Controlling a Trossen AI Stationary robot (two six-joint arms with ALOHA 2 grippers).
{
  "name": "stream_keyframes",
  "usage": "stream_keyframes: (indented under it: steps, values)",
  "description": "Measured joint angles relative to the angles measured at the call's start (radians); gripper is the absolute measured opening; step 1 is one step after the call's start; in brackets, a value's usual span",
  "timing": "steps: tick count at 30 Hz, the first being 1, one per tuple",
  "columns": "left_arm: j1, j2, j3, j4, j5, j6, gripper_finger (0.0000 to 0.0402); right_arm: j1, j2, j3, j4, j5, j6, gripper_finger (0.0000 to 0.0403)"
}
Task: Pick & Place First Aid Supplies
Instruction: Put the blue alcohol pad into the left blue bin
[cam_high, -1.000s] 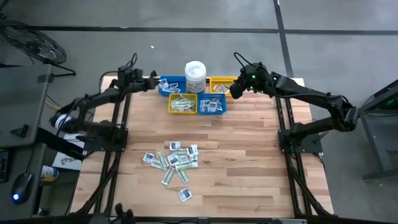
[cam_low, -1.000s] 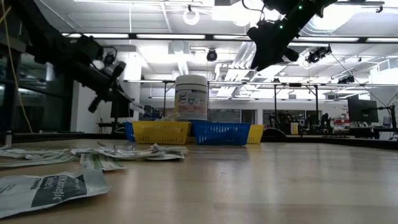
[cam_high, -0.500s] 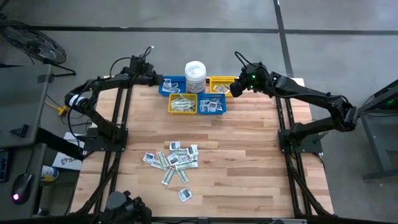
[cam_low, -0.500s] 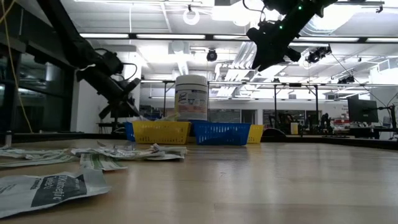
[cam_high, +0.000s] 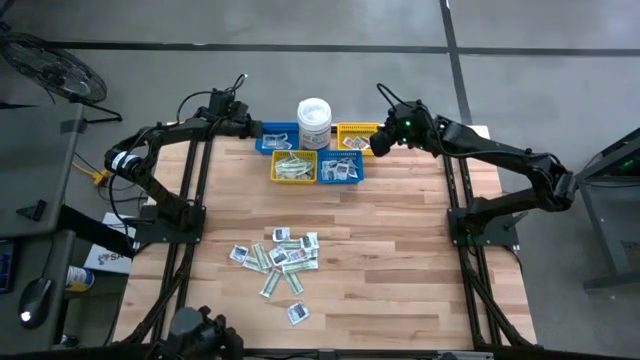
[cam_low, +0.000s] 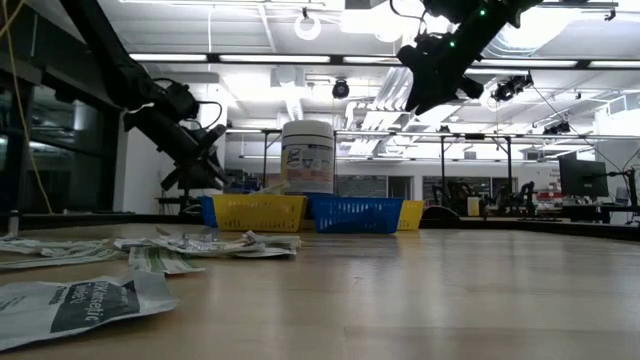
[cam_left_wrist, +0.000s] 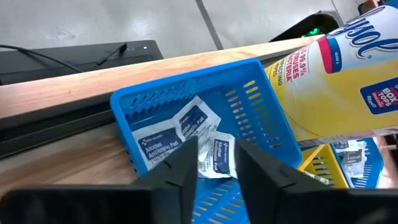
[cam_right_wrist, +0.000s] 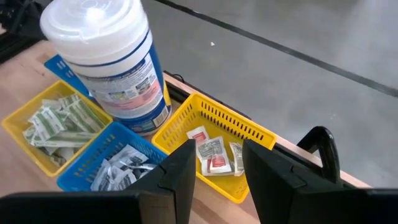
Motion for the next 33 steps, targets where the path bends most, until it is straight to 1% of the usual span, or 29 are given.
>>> stream_keyframes:
  steps: [2, 4, 8, 10, 13, 17, 20, 23, 24, 26, 29, 33]
  values:
    - [0.001, 0.0, 0.0, 0.0, 0.0, -0.003, 0.0125, 0.0, 0.0, 0.0, -0.001, -0.011, -0.023, 0.0126]
    - [0.002, -0.007, 0.0, -0.007, 0.001, -0.029, 0.0139, 0.0, 0.0, 0.0, -0.007, -0.025, -0.036, 0.0126]
    - [0.002, -0.083, 0.0, -0.069, 0.008, -0.045, 0.0142, 0.0, 0.0, 0.0, -0.033, -0.066, -0.046, 0.0126]
    - [-0.006, -0.144, 0.0, -0.143, 0.005, -0.043, 0.0138, 0.0, 0.0, 0.0, -0.052, -0.094, -0.051, 0.0126]
    - [-0.036, -0.241, 0.0, -0.282, -0.019, 0.012, 0.013, 0.0, 0.0, 0.0, -0.077, -0.148, -0.078, 0.0126]
    - [-0.09, -0.357, 0.0, -0.523, -0.027, 0.106, 0.0123, 0.0, 0.0, 0.0, -0.106, -0.234, -0.135, 0.0126]
    - [-0.162, -0.42, 0.0, -0.733, -0.074, 0.102, 0.0122, 0.0, 0.0, 0.0, -0.11, -0.296, -0.18, 0.0126]
    - [-0.263, -0.466, -0.001, -0.945, -0.195, 0.024, 0.0122, 0.0, 0.0, 0.0, -0.11, -0.329, -0.21, 0.0126]
    - [-0.305, -0.48, -0.001, -1.005, -0.24, -0.015, 0.0122, 0.0, 0.0, 0.0, -0.111, -0.338, -0.218, 0.0126]
    - [-0.398, -0.51, -0.001, -1.099, -0.298, -0.101, 0.0122, 0.001, 0.0, 0.0, -0.11, -0.358, -0.233, 0.0126]
    - [-0.533, -0.554, -0.002, -1.188, -0.328, -0.262, 0.0122, 0.001, 0.0, 0.0, -0.111, -0.389, -0.251, 0.0126]
    - [-0.712, -0.601, -0.002, -1.196, -0.34, -0.483, 0.0122, 0.001, 0.0, 0.0, -0.111, -0.407, -0.285, 0.0126]
